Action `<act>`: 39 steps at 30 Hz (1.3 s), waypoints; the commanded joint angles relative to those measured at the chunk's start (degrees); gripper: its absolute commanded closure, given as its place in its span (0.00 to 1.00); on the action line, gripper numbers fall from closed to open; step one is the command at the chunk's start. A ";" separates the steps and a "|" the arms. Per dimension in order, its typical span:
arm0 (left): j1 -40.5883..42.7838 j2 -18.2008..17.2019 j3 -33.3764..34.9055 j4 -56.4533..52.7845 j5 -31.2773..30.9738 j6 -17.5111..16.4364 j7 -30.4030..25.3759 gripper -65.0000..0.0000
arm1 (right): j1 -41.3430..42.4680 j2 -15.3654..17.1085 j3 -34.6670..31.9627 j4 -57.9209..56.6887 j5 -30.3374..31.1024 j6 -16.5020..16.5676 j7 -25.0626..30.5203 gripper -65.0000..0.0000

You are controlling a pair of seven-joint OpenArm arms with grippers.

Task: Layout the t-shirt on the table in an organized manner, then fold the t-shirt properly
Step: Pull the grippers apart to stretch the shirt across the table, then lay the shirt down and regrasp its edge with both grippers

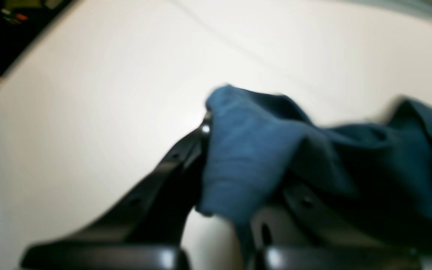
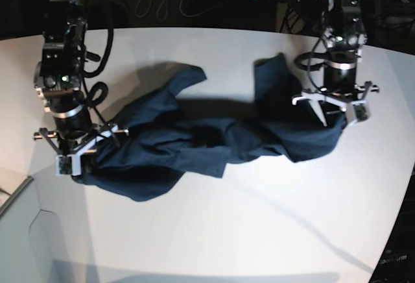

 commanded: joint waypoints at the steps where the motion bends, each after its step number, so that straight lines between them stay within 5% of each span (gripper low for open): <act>1: -0.06 -0.09 -1.14 1.17 -0.13 -0.03 -1.56 1.00 | 1.96 -0.74 1.84 0.81 0.05 -0.28 1.57 1.00; 8: 2.93 -0.26 -4.40 1.43 -0.13 -0.03 -1.91 1.00 | 4.77 -2.50 5.79 -1.82 -0.03 -0.28 1.48 1.00; 16: 5.65 -0.35 -4.31 1.43 0.22 -0.03 -1.47 1.00 | 10.40 -0.04 5.71 -10.35 -0.12 -0.28 1.48 0.71; 23: 6.36 -2.55 -4.22 3.98 -0.04 -0.03 -1.47 1.00 | 13.39 3.30 5.97 -16.68 -0.21 -0.28 1.48 0.60; 32: -4.90 -2.90 -3.96 4.33 -0.04 -0.03 -0.77 1.00 | -1.56 1.19 6.15 -2.61 0.05 -0.28 1.48 0.53; 39: -16.15 -2.20 -3.96 3.19 -0.13 -0.03 10.75 1.00 | -10.88 -2.15 -2.56 -1.21 -0.03 -0.11 1.57 0.53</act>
